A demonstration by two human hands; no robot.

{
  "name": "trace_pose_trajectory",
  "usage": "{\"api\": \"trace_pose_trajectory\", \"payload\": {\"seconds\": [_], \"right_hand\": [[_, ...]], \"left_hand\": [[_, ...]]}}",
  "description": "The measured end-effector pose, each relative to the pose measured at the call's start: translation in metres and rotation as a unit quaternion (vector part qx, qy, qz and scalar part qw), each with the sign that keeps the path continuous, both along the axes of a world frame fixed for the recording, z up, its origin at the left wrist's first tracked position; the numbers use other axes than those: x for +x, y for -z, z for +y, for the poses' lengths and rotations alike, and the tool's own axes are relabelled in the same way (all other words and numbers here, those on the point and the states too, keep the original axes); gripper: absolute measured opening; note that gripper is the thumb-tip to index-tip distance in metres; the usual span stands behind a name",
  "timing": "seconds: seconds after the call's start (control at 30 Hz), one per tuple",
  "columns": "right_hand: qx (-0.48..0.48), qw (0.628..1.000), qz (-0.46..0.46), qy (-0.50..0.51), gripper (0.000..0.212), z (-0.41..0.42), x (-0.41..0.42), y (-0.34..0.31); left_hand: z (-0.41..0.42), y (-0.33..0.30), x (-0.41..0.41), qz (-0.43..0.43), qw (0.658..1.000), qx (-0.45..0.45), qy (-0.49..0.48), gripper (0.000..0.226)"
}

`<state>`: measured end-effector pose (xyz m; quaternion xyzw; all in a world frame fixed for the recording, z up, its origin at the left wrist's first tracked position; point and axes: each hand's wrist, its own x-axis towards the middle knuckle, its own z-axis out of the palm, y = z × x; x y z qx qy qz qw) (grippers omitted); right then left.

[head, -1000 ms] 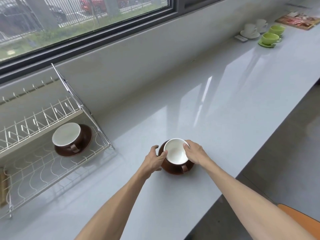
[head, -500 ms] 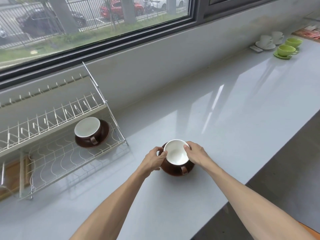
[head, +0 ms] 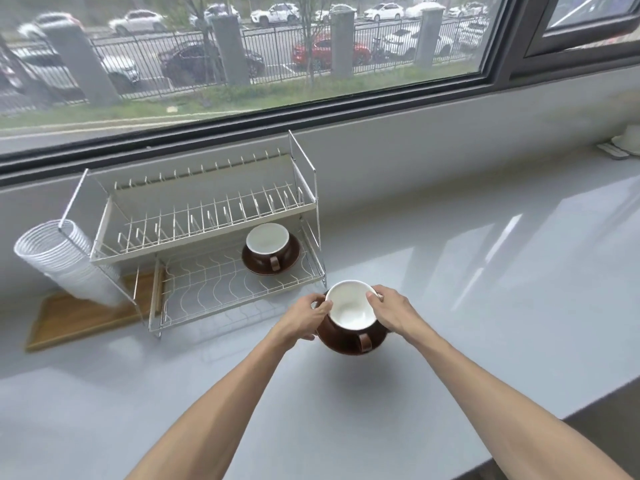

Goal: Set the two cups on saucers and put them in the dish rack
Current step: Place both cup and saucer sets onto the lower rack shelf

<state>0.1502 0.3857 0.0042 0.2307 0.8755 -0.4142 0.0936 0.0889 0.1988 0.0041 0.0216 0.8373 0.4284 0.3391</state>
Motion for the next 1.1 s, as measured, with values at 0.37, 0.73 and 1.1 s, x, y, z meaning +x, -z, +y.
{"api": "trace_pose_trajectory", "payload": {"seconds": [0.37,0.73,1.1], "right_hand": [[-0.025,0.998,0.019,-0.052,0.038,-0.090,-0.042,-0.016],[-0.054,0.995,0.022,-0.081,0.040,-0.178,-0.100,-0.021],[-0.062,0.994,0.029,-0.084,0.045,-0.231,-0.160,-0.007]], "left_hand": [[-0.100,-0.023,-0.019,0.045,0.996,-0.004,-0.076,0.041],[-0.186,-0.035,-0.057,0.059,0.982,0.011,-0.179,0.046],[-0.225,-0.017,-0.116,0.058,0.955,0.037,-0.288,0.042]]}}
